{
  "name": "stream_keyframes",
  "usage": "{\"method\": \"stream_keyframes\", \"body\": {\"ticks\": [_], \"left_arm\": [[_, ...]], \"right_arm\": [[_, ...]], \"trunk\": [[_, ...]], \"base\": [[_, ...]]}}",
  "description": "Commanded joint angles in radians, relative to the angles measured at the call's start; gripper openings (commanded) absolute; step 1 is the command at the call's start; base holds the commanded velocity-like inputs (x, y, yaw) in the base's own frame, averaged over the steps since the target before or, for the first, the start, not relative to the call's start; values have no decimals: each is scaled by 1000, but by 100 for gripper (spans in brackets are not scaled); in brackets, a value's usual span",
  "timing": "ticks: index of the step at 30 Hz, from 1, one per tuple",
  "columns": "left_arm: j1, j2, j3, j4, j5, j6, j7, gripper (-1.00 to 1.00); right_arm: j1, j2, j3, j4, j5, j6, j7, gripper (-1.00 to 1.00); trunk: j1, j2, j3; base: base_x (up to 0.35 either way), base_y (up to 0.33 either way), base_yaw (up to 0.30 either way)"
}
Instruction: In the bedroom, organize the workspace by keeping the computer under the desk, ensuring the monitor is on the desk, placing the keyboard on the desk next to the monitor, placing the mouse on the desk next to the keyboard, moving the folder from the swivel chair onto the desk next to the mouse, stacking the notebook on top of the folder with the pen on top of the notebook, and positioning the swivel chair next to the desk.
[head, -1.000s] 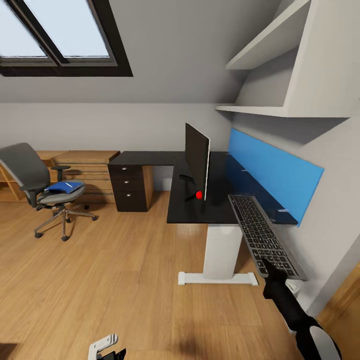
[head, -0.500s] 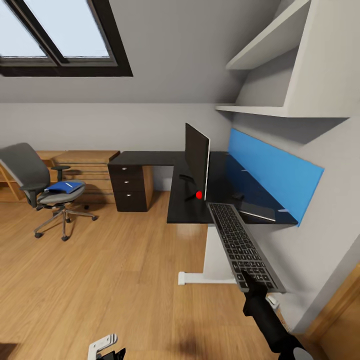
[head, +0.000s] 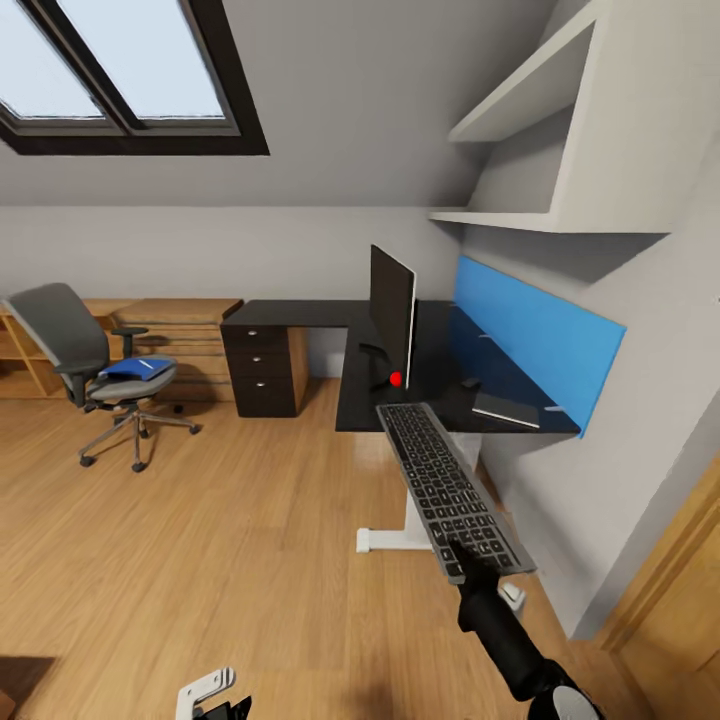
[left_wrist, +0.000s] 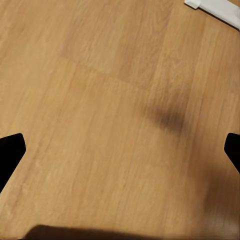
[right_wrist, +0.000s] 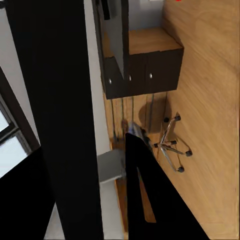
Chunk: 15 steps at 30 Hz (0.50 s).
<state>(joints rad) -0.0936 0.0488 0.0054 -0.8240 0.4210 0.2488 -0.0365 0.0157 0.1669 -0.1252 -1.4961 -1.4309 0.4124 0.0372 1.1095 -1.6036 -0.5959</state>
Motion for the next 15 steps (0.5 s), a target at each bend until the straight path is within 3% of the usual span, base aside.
{"method": "stream_keyframes", "body": {"ticks": [1,2,3,6,7,9,10,12,13,15], "left_arm": [[0,0,1,-1,9,6,-2,100],[0,0,1,-1,9,6,-2,100],[0,0,1,-1,9,6,-2,100],[0,0,0,-1,9,5,-1,100],[0,0,-1,0,9,5,0,100],[0,0,-1,1,9,5,0,100],[0,0,0,1,9,4,1,100],[0,0,0,2,9,4,1,100],[0,0,1,2,9,4,1,100],[0,0,1,2,9,4,1,100]], "right_arm": [[0,1,22,0,17,5,2,-100],[0,1,58,0,56,1,2,-100],[0,2,116,-1,136,-21,3,-100],[0,2,186,-2,223,-109,3,-100],[0,0,280,-2,299,-202,1,-100],[0,-3,355,-3,364,-269,-5,-100],[0,-2,431,1,412,-295,-23,-100],[0,0,461,3,427,-302,-49,-100],[-1,8,488,0,438,-319,-100,-100],[-2,8,493,-12,439,-325,-130,-100]], "trunk": [[0,0,-1],[0,0,-1],[0,0,-1],[0,0,-1],[0,0,-1],[0,0,-1],[0,0,-1],[0,0,-1],[0,0,-1],[0,0,-1]], "base": [[-52,0,0],[-27,0,0],[-9,0,0],[-4,0,0],[0,0,0],[0,0,0],[0,0,0],[0,0,0],[0,0,0],[0,0,0]]}}
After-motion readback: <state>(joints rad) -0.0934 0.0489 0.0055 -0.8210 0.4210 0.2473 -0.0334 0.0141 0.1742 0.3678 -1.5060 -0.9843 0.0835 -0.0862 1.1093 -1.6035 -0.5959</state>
